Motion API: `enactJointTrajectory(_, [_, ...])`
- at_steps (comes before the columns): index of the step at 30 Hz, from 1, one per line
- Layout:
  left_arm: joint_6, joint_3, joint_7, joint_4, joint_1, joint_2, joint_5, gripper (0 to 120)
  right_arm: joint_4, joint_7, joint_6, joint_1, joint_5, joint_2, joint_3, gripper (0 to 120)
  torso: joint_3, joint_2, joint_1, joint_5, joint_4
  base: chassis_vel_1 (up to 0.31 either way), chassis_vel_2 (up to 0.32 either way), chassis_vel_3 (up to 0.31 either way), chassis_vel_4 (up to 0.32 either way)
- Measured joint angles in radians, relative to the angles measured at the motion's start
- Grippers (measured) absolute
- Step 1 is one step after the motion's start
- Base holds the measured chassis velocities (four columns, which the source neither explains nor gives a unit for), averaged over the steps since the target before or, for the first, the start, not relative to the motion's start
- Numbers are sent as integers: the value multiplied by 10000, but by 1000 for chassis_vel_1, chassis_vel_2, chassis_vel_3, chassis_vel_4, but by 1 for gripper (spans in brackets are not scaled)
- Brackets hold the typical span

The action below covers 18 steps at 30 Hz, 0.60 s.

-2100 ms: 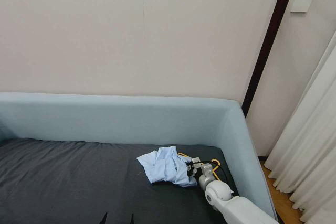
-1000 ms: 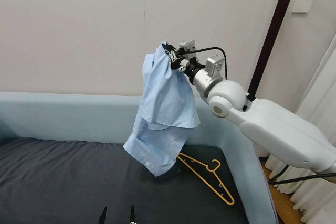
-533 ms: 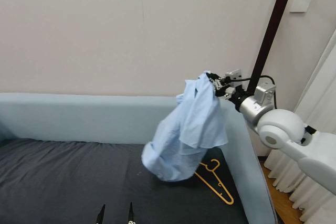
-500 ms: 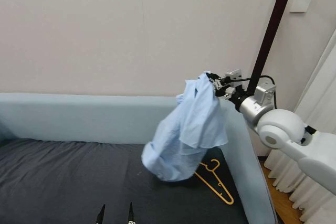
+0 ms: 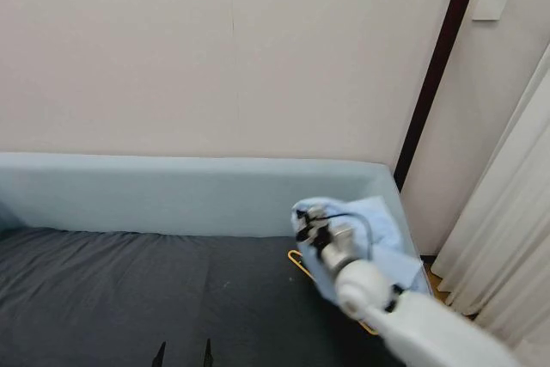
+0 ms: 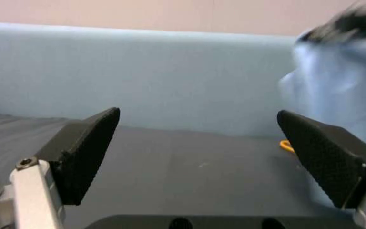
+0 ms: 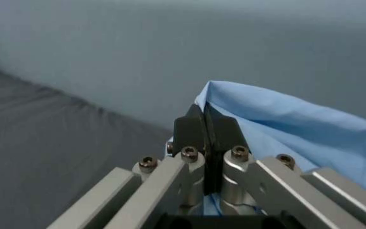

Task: Pick up the clothes from the sofa and hang them on the clothes hanger.

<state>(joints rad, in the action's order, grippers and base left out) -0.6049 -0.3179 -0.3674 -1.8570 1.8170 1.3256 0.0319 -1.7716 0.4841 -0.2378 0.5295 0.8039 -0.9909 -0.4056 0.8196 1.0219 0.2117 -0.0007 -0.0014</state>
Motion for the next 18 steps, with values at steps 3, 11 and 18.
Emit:
enactJointTrajectory(3, [-36, -113, -38, 17, 135, -99, 91, 98, 3285, -466, 834, 172, -1300, -2642, -880, 0, 0, 0, 0, -6, 6, 0, 0, 0, 0])
enactJointTrajectory(11, [-39, -199, -43, -90, 461, 38, 50, 98, 8298, -962, 2032, -1039, -1443, -6152, -2638, 0, 0, 0, 1, -6, 0, 0, 0, 0, 0])
enactJointTrajectory(18, [-37, -148, -60, -46, 403, 110, -19, 98, 7727, -1228, 1626, -1332, -395, -5996, -3088, 25, -1, 0, 0, 1, 1, 0, 0, 0, 0])
